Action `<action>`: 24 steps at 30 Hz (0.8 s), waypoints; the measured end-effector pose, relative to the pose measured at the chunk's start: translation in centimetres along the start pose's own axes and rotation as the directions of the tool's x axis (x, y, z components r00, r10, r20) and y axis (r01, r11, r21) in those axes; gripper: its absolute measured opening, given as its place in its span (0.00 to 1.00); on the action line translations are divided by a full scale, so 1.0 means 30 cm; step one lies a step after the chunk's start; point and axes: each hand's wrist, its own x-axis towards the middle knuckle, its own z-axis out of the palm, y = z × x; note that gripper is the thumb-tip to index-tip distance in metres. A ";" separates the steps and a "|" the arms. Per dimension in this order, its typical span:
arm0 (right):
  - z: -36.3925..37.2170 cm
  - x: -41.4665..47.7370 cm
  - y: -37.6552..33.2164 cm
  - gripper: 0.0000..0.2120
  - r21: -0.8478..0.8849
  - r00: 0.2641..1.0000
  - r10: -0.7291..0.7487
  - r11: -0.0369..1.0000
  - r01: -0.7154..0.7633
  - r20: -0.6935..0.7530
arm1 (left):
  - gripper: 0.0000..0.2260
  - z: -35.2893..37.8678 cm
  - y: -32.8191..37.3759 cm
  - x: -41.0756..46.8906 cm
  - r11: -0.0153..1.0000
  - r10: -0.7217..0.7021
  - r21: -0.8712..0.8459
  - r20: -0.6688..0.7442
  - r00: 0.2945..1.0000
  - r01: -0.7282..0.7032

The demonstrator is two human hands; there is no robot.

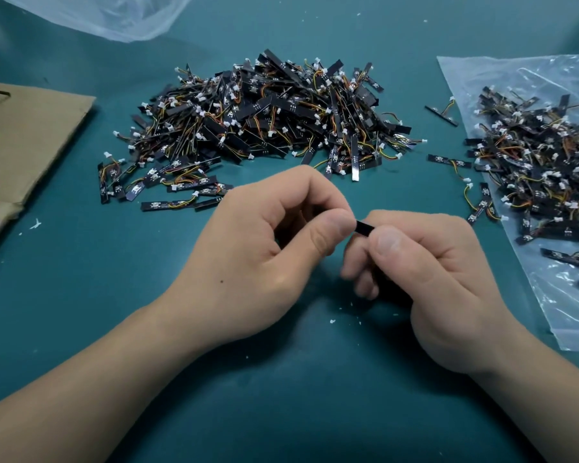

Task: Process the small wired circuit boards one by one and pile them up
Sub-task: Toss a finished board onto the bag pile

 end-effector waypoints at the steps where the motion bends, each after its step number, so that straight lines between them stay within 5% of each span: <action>1: 0.000 0.002 0.001 0.17 -0.005 1.000 -0.004 1.000 0.004 -0.016 | 0.06 0.001 0.001 -0.002 1.000 -0.005 0.005 0.018 1.000 0.005; 9: -0.007 0.000 -0.001 0.18 -0.064 0.993 -0.059 0.997 0.053 -0.098 | 0.08 0.003 0.009 -0.002 0.992 -0.035 -0.122 0.038 0.999 0.039; 24: -0.002 -0.004 -0.013 0.14 -0.061 0.997 -0.058 0.996 0.061 0.052 | 0.22 -0.008 0.004 -0.012 0.995 0.045 -0.092 0.124 0.991 -0.033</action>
